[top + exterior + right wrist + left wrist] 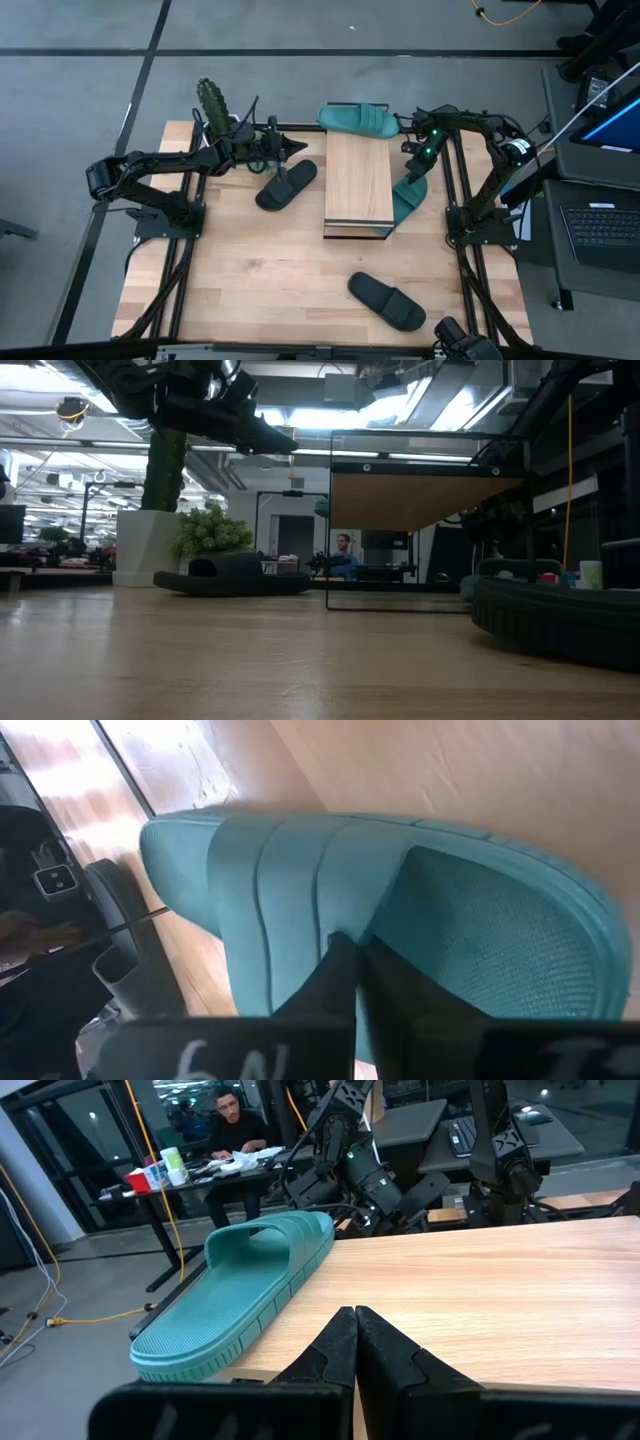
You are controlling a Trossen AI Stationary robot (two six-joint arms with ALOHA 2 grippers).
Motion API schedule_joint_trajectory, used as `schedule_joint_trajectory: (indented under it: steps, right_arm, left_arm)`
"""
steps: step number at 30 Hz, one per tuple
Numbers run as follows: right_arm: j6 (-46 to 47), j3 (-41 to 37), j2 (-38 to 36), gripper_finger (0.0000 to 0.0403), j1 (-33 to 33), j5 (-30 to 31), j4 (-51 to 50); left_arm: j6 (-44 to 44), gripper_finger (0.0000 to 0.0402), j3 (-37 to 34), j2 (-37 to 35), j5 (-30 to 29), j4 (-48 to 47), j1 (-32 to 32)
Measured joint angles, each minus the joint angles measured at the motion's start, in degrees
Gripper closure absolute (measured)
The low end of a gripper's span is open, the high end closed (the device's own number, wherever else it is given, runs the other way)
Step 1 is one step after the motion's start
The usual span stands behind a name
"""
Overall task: Pick and place slides into the shelf
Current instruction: Put the green slide on the shelf
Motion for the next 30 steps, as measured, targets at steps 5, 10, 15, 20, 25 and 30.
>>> schedule_joint_trajectory:
  steps: [5,10,15,20,25,30]
  right_arm:
    - [0.0,1.5,0.0,0.0397,0.0,0.8,-2.1]
    - [0.1,3.7,0.1,0.0397,0.0,1.0,-3.4]
    - [0.2,5.5,0.1,0.0397,0.0,2.3,-4.1]
    - [0.2,7.3,0.1,0.0397,0.0,2.5,-4.9]
    - [0.2,9.9,0.1,0.0397,-0.3,3.8,-7.1]
    - [2.6,12.4,0.1,0.0397,-1.3,7.7,-9.1]
  left_arm:
    - [0.0,0.0401,0.0,0.0,0.0,0.0,0.0]
    - [0.0,0.0401,0.0,0.0,0.0,0.0,0.0]
    - [0.1,0.0401,0.0,0.0,0.0,0.0,0.0]
    - [0.1,0.0401,0.0,0.0,0.0,0.0,0.0]
    - [0.1,0.0401,0.0,0.0,0.0,0.0,0.0]
    - [0.1,0.0401,0.0,0.0,0.0,-0.1,0.0]
